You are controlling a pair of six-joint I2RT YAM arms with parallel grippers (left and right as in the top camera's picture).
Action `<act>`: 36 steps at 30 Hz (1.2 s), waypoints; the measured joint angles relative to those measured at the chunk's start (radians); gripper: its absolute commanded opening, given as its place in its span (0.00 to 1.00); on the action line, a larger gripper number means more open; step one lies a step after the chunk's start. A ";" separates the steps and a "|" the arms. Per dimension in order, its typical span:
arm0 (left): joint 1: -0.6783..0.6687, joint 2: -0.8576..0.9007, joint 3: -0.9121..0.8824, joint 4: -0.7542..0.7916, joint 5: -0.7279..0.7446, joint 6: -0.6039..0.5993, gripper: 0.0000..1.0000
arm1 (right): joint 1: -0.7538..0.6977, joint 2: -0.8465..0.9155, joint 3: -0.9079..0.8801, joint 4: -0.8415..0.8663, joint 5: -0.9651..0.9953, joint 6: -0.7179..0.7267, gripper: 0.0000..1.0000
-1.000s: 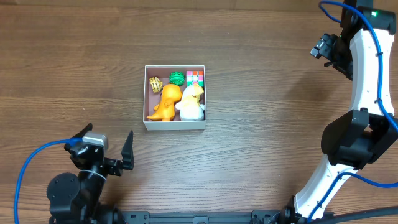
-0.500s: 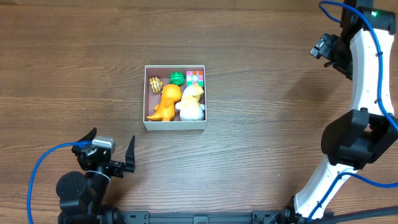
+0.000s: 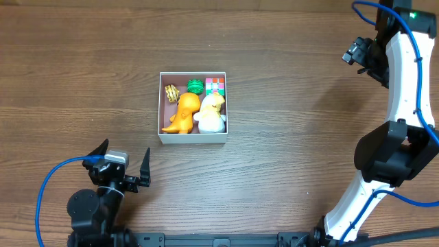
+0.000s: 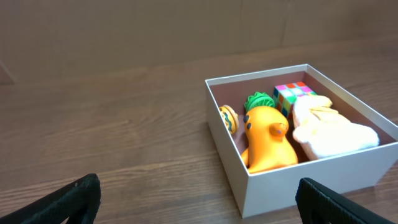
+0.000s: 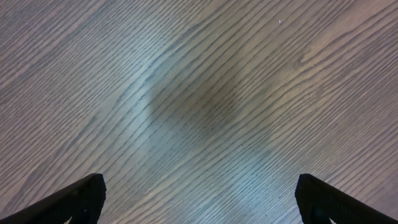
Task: Pack container
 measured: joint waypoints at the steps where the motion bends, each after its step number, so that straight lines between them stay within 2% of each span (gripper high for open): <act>1: 0.000 0.000 -0.010 0.014 0.003 0.000 1.00 | 0.000 0.000 0.000 0.000 0.000 0.000 1.00; 9: 0.000 -0.002 -0.093 0.098 0.042 0.000 1.00 | 0.000 0.000 0.000 0.000 0.000 0.000 1.00; 36: -0.035 -0.002 -0.093 0.099 0.040 0.000 1.00 | 0.000 0.000 0.000 0.001 0.000 -0.001 1.00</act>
